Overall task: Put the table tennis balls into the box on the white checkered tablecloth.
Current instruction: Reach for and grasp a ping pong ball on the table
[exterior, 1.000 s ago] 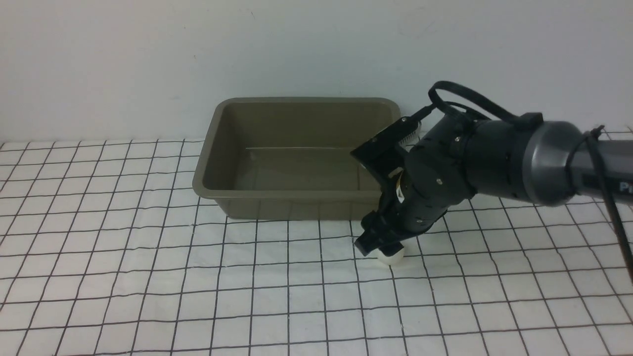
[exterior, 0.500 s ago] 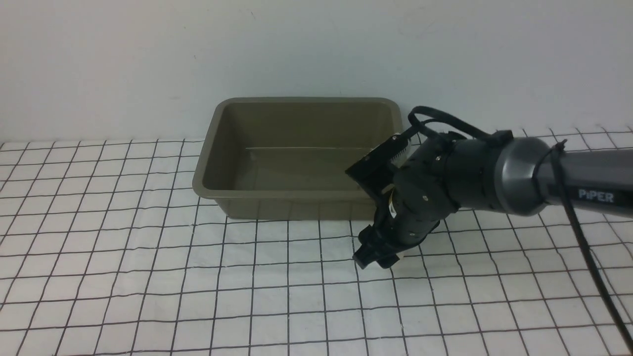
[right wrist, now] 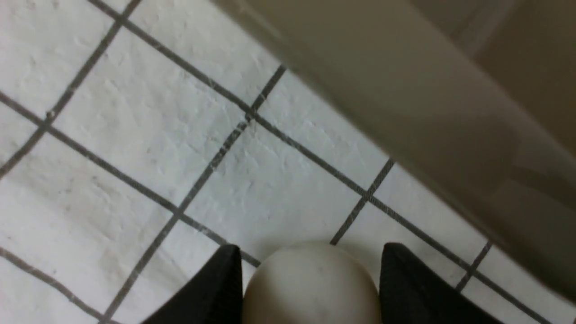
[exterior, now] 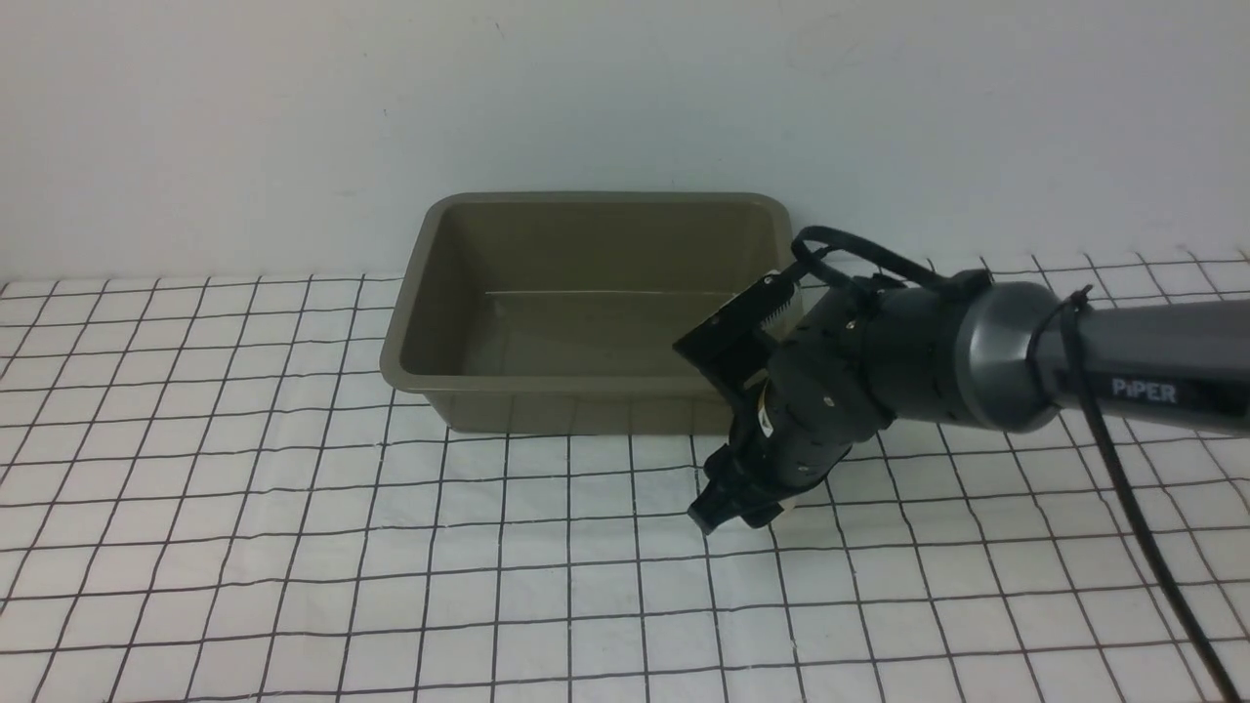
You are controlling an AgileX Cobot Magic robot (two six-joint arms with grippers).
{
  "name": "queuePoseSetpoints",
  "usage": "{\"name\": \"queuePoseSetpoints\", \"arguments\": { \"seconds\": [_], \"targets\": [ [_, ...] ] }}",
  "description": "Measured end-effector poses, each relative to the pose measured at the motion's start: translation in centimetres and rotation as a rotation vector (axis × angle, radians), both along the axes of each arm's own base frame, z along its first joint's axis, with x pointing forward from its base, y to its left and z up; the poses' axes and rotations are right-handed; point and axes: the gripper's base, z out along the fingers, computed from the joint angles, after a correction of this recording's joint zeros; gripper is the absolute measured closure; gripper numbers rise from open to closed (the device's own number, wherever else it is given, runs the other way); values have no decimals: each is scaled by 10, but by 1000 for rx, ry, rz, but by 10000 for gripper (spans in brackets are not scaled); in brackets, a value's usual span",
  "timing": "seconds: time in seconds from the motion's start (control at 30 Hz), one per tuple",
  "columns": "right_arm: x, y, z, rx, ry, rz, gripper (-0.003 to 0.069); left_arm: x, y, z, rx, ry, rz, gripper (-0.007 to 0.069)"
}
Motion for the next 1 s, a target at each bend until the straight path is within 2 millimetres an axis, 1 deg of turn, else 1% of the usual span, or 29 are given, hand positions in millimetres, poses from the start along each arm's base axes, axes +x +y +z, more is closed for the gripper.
{"name": "queuePoseSetpoints", "arguments": {
  "seconds": [0.2,0.37,0.47,0.5,0.63,0.73,0.8,0.87,1.0],
  "targets": [
    [0,-1,0,-12,9,0,300,0,0,0,0,0,0,83],
    [-4,-1,0,-45,46,45,300,0,0,0,0,0,0,83],
    [-10,2,2,-54,81,81,300,0,0,0,0,0,0,83],
    [-18,8,5,-41,114,113,300,0,0,0,0,0,0,83],
    [-36,26,11,23,162,184,300,0,0,0,0,0,0,83],
    [-45,36,29,99,137,229,300,0,0,0,0,0,0,83],
    [-48,39,49,175,87,241,300,0,0,0,0,0,0,83],
    [-49,40,65,229,29,251,300,0,0,0,0,0,0,83],
    [-48,41,90,296,-72,260,300,0,0,0,0,0,0,83]
  ]
}}
